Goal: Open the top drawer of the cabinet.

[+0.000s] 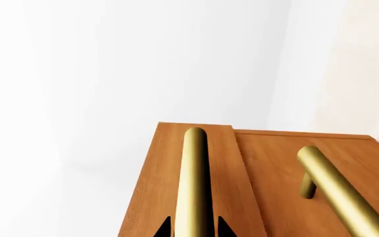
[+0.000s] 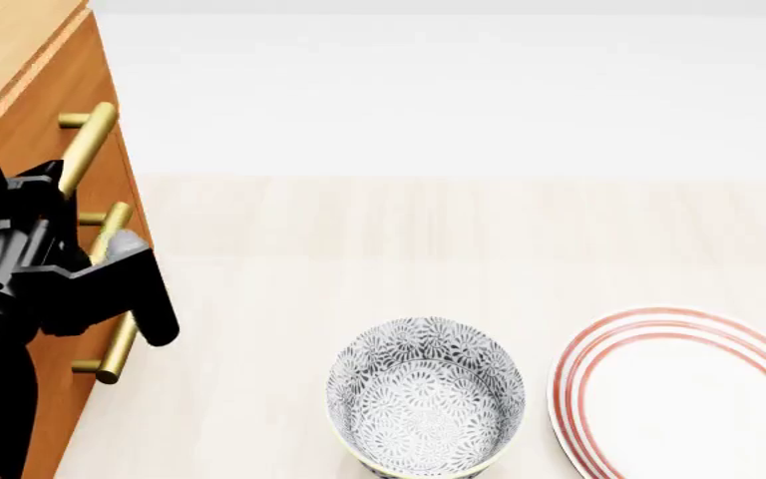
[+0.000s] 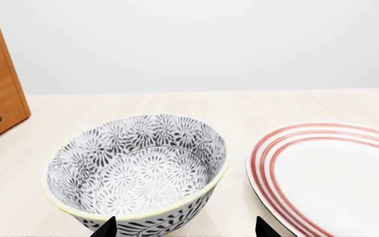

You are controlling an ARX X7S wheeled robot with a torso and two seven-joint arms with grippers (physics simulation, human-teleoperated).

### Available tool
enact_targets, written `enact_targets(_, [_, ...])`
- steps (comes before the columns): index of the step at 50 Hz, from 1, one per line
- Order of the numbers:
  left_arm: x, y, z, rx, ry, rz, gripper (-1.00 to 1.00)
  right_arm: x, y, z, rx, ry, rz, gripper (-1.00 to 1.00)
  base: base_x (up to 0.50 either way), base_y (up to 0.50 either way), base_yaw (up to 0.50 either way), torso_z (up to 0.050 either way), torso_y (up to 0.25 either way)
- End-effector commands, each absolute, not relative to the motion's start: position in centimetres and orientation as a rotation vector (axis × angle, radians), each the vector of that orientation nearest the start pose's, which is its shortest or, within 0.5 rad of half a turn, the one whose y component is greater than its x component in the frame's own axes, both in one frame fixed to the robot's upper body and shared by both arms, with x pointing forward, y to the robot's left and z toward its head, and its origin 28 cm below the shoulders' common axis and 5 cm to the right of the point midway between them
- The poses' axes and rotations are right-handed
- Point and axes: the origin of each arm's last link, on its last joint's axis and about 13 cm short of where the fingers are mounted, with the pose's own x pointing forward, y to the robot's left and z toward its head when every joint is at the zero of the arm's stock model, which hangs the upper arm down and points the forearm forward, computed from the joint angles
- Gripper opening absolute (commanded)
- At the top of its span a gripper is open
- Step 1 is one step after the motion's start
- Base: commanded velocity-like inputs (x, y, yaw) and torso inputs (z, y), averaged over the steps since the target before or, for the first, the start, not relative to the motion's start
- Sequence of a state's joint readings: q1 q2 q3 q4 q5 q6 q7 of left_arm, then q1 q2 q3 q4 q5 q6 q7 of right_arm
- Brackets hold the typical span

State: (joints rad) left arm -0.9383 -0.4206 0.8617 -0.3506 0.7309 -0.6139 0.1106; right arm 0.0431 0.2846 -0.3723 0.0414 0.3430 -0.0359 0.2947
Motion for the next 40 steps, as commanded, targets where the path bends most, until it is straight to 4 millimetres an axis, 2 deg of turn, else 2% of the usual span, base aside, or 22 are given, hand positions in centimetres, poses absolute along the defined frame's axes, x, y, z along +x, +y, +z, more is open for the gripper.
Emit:
enact_targets(1, [36.6, 23.6, 17.4, 1.497, -0.002, -0.005, -1.0, 20.6, -9.3, 0.6, 0.039, 0.076, 0.052, 1.0, 0.01, 0.0, 0.0, 0.0, 0.0])
enact_targets(10, [36.6, 22.3, 17.5, 1.504, -0.032, -0.042, -1.0, 20.7, -9.3, 0.5, 0.044, 0.077, 0.054, 1.0, 0.0, 0.0, 0.0, 0.0, 0.0])
enact_targets(24, [36.6, 18.9, 18.1, 1.507, -0.109, -0.118, -1.0, 20.6, -9.3, 0.4, 0.048, 0.078, 0.059, 1.0, 0.0, 0.0, 0.0, 0.0, 0.0])
enact_targets(40, [36.1, 16.6, 18.6, 1.522, -0.179, -0.172, -1.0, 20.8, -9.4, 0.5, 0.055, 0.076, 0.051, 1.0, 0.0, 0.0, 0.0, 0.0, 0.0])
